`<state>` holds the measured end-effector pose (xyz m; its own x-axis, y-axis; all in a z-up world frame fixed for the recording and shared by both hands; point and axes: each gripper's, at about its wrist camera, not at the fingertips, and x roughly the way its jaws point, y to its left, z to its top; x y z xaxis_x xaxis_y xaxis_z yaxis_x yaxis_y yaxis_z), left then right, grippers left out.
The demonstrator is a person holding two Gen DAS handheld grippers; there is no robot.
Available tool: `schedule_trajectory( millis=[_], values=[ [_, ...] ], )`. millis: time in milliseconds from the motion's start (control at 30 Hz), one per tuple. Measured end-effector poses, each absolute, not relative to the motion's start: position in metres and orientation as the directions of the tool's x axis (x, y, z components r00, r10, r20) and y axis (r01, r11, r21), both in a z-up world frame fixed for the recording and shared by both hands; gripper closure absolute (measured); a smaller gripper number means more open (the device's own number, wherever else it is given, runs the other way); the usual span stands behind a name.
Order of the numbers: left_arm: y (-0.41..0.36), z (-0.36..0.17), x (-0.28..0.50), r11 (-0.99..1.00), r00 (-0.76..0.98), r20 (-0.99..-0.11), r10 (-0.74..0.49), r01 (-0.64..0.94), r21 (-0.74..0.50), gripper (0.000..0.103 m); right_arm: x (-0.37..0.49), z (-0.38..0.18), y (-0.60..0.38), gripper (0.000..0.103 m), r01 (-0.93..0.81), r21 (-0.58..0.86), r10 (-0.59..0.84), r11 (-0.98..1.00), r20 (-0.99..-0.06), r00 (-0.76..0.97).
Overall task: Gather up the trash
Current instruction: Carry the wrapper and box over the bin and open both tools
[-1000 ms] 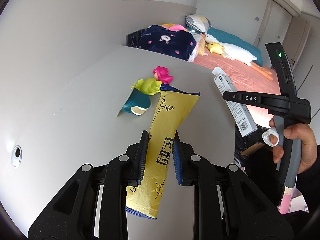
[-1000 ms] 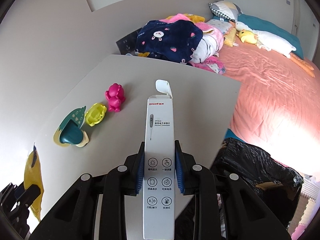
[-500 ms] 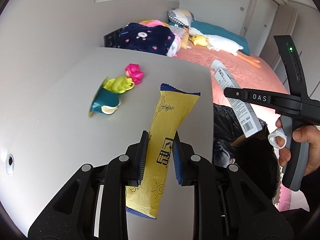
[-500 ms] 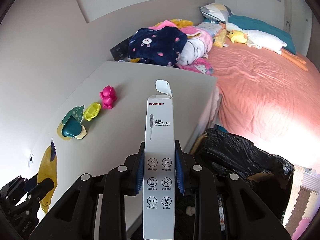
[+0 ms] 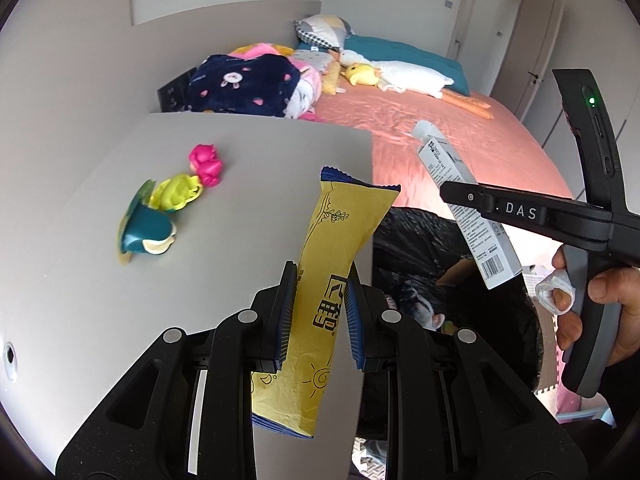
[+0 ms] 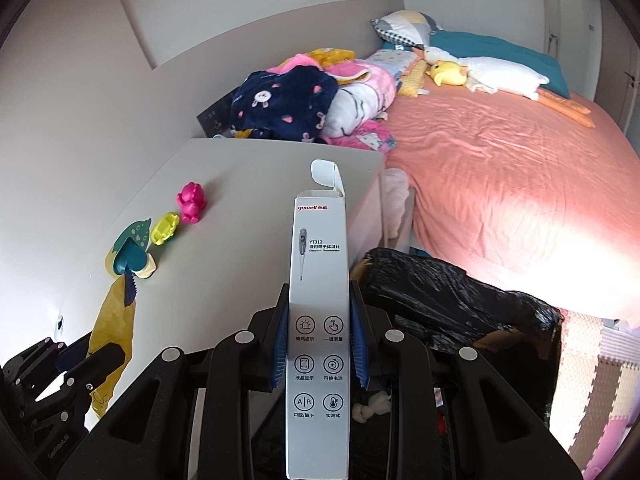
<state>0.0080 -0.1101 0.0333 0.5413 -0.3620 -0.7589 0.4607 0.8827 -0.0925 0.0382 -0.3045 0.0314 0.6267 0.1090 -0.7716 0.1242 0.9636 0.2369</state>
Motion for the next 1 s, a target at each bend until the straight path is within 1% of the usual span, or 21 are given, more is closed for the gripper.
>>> schedule_trajectory(
  millis=[567, 933, 967, 1000],
  values=[
    [-0.178, 0.032, 0.002, 0.792, 0.468, -0.767, -0.439, 0.605, -0.084, 0.08, 0.001, 0.031, -0.363, 0.075, 0.258, 0.244, 0.022, 0.935, -0.765, 0.644],
    [-0.217, 0.032, -0.007, 0.71, 0.392, -0.771, -0.503, 0.696, -0.109, 0.079, -0.021, 0.029, -0.397, 0.075, 0.337, 0.228, -0.038, 0.913, -0.777, 0.629],
    [-0.22, 0.031, -0.007, 0.692, 0.364, -0.777, -0.513, 0.712, -0.123, 0.065, -0.022, 0.029, -0.399, 0.072, 0.339, 0.216, -0.043, 0.915, -0.786, 0.617],
    [-0.224, 0.03, -0.008, 0.682, 0.347, -0.786, -0.511, 0.721, -0.125, 0.047, -0.022, 0.029, -0.4, 0.065, 0.351, 0.187, -0.066, 0.918, -0.798, 0.599]
  ],
)
